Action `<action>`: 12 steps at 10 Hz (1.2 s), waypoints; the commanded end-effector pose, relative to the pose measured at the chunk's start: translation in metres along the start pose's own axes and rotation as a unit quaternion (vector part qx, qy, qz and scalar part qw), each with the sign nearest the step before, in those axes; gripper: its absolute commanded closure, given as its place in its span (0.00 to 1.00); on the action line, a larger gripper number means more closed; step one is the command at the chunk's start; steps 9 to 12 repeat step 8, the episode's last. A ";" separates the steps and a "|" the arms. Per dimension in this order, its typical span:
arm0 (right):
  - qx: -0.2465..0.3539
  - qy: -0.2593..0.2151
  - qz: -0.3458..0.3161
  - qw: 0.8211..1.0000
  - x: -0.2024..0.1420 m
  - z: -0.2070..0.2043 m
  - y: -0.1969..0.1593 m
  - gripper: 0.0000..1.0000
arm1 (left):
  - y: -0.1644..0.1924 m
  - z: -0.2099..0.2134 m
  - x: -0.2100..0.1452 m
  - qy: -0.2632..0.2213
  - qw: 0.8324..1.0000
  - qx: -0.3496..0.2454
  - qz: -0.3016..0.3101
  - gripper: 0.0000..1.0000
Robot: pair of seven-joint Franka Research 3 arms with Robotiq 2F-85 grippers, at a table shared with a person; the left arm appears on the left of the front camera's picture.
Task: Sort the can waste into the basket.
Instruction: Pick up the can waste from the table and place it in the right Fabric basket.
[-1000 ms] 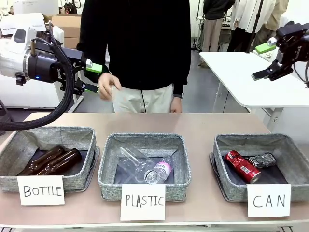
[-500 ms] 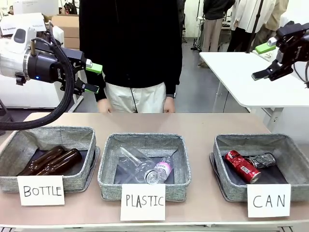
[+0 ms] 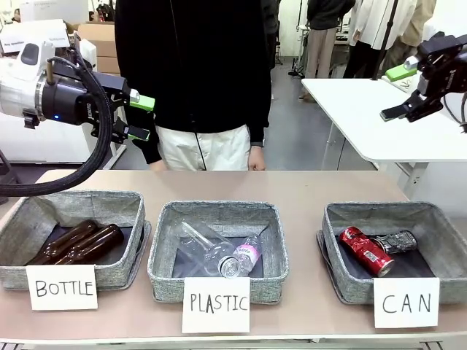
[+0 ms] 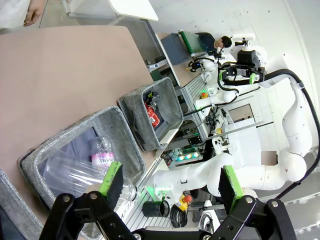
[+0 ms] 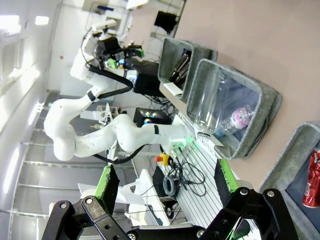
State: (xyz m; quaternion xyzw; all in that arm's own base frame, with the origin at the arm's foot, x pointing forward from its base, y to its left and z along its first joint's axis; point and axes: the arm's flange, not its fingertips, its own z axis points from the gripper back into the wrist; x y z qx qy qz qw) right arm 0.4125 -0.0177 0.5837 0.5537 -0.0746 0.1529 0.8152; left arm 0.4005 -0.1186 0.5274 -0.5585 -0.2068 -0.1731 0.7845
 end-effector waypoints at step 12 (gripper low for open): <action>-0.005 0.004 0.009 1.000 -0.002 -0.001 0.001 0.00 | 0.000 0.002 0.001 -0.003 1.000 0.000 -0.002 0.00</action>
